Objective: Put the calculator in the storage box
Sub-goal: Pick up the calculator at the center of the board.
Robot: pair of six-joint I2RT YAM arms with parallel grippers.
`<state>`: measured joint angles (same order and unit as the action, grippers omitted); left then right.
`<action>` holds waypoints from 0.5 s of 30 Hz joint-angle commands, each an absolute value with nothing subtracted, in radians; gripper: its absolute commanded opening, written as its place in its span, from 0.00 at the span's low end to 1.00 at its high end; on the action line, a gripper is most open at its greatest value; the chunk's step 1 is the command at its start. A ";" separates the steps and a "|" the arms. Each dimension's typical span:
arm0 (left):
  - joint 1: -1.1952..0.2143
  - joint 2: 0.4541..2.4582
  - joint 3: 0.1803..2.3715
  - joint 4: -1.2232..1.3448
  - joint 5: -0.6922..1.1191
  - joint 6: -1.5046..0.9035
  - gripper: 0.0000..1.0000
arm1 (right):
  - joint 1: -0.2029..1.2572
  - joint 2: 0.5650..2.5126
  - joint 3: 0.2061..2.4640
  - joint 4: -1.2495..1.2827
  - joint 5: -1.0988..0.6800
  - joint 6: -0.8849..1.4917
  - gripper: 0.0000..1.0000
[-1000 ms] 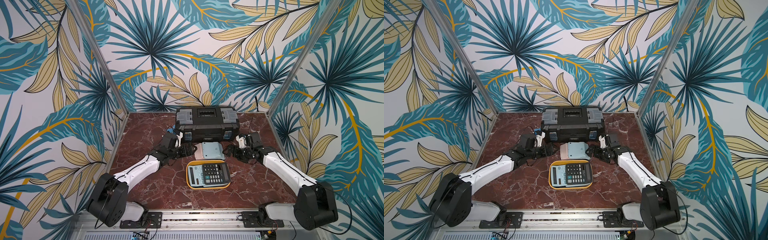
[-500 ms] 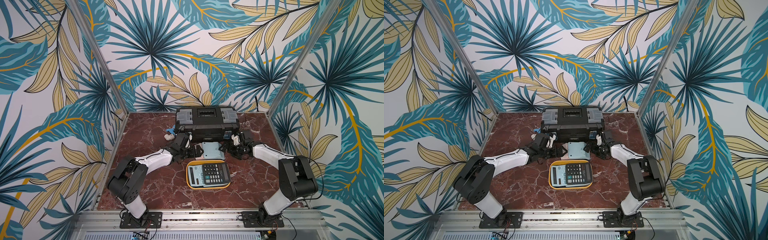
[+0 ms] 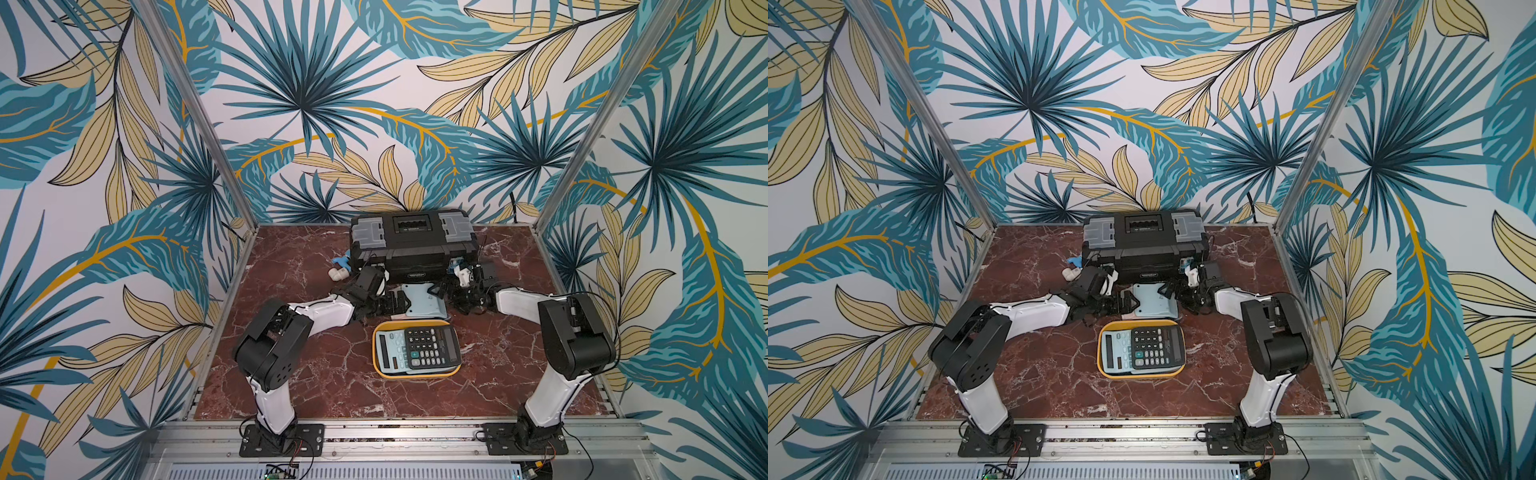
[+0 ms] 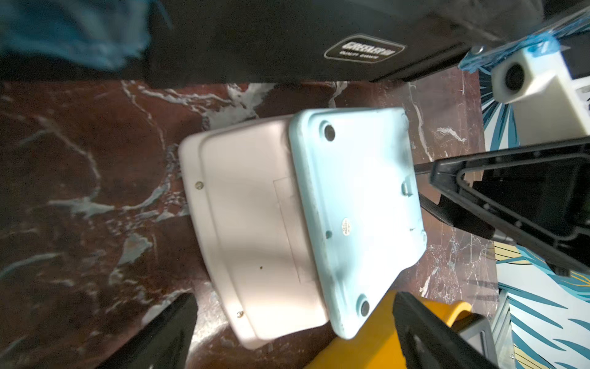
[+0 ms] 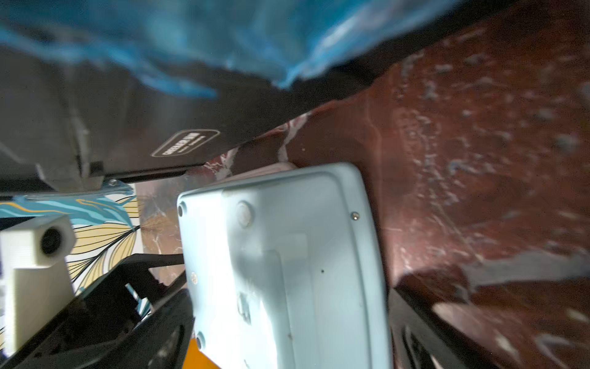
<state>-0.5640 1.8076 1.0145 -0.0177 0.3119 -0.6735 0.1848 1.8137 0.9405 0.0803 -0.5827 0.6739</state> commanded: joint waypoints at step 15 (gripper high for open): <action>-0.563 1.806 1.024 0.147 0.412 -0.754 0.85 | 0.225 1.786 0.853 0.327 -0.722 0.844 0.89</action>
